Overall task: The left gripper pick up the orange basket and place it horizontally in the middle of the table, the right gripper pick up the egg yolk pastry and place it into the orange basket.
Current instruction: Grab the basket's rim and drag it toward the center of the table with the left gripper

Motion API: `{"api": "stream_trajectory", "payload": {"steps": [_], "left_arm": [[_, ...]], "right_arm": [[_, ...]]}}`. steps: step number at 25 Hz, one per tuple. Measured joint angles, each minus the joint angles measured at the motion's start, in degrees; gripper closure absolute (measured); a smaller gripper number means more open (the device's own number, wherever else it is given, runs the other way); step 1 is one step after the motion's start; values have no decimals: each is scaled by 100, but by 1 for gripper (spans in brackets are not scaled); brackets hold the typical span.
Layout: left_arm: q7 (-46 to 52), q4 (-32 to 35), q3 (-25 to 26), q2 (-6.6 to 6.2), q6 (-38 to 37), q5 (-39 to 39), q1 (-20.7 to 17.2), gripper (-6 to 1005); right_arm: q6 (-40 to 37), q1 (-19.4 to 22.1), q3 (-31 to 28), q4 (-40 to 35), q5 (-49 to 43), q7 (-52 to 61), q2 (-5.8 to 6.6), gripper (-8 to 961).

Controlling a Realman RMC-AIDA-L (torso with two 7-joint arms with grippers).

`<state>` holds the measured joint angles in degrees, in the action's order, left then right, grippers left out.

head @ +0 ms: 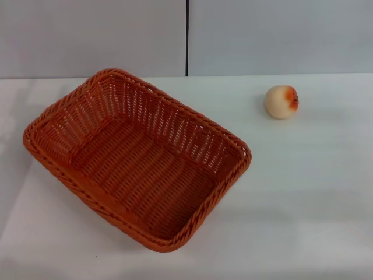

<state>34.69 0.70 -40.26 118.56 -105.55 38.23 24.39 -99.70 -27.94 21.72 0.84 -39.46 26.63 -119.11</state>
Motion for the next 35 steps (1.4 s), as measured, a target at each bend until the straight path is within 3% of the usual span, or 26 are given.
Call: {"api": "stream_trajectory", "payload": {"steps": [12,16,20,22,26,27,28,29,30,32,34,35], "left_arm": [[12,41,-90,-19,41,0,1,186],[335,409,-646,-80,204,19,-28,186],[610,641,-842,-95,393,19,-44,186],[1969,1687,-1716,-325,1330,23,-160,185],[1969,1687,-1716,-325,1330,23,-160,185],[3288,2396,-2208,-767,1958,396,-154,185],[3288,2396,-2208,-767,1958,396,-154,185],[4204,2881,-2225,-1025,2256,1139,-120,185],[4925,3318,-2202,-1201,2410,1845,-105,185],[5988,4042,-2055,-1399,2462,2948,-103,185],[6665,4538,-1835,-1461,2430,3716,-100,185],[7325,4999,-1565,-1482,2375,4548,-79,185]], "right_arm": [[55,-10,-2,10,-1,0,2,317],[76,-10,3,13,-10,0,2,318],[77,-1,6,13,-10,0,-1,318],[77,18,3,11,-10,0,-5,318],[77,58,-16,5,-9,0,-7,318],[77,73,-37,2,-8,0,-7,318],[75,96,-78,-3,-4,0,-7,318],[72,107,-108,-6,-3,0,-7,318],[69,123,-151,-9,-1,0,-7,318],[67,168,-253,-25,1,0,-1,318],[71,203,-335,-38,3,0,5,318],[74,218,-373,-41,5,0,8,318]]}}
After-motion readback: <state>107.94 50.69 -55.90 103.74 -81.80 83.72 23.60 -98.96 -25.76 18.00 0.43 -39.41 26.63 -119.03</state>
